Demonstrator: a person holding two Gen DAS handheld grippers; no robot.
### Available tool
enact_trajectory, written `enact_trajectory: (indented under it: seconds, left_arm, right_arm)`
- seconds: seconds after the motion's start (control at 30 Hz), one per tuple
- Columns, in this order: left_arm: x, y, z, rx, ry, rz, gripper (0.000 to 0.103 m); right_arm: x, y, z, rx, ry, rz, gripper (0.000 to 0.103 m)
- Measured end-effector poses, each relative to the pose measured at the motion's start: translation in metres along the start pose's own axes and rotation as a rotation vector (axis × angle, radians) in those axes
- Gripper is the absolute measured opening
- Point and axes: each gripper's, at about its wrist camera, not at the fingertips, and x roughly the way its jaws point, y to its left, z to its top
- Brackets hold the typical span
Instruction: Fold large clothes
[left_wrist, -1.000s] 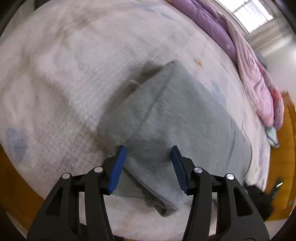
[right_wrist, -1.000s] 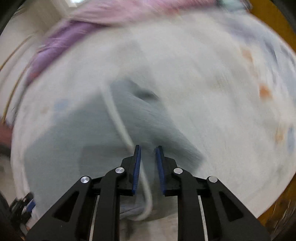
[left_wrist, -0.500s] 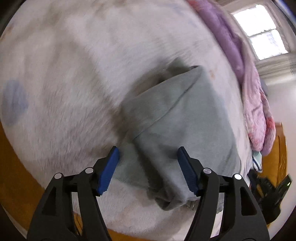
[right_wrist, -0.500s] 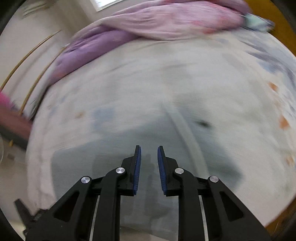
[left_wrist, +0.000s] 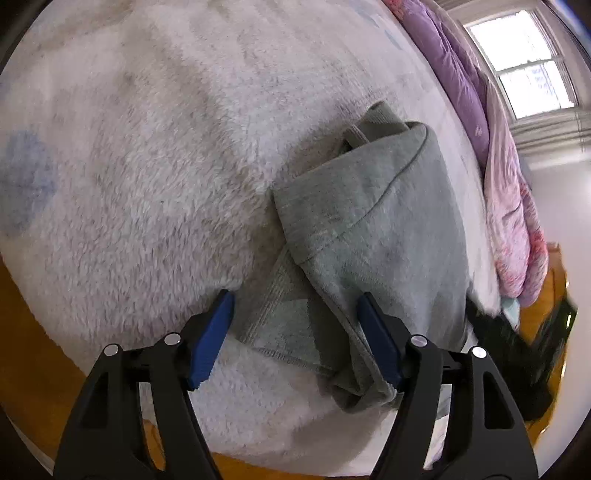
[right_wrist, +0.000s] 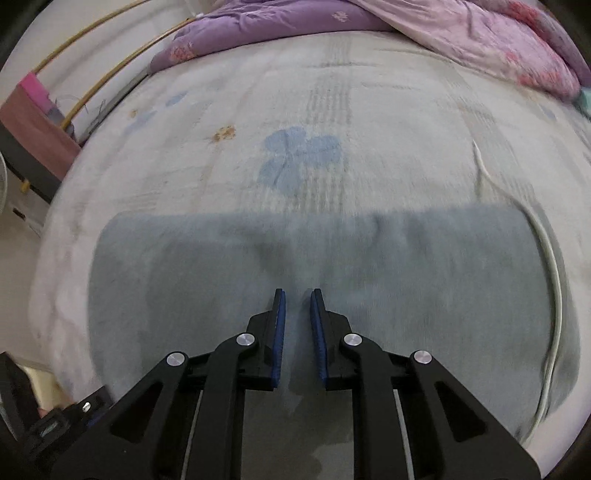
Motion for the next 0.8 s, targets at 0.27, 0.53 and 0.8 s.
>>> enact_trajectory:
  seconds: [0.27,0.53,0.8]
  left_arm:
    - [-0.003,0.008,0.001,-0.004,0.01,-0.015,0.074]
    - [0.005,-0.022,-0.006,0.091,0.013,0.14,0.052]
    - [-0.025,-0.062,-0.001,0.17,0.049,0.004,0.008]
  right_arm:
    - [-0.016,-0.006,-0.067,0.09,0.038,0.025,0.011]
    - [-0.009,-0.01,-0.061,0.095,0.065,0.059,0.011]
    - [-0.04,0.019,-0.061,-0.02,0.058,0.259,0.029]
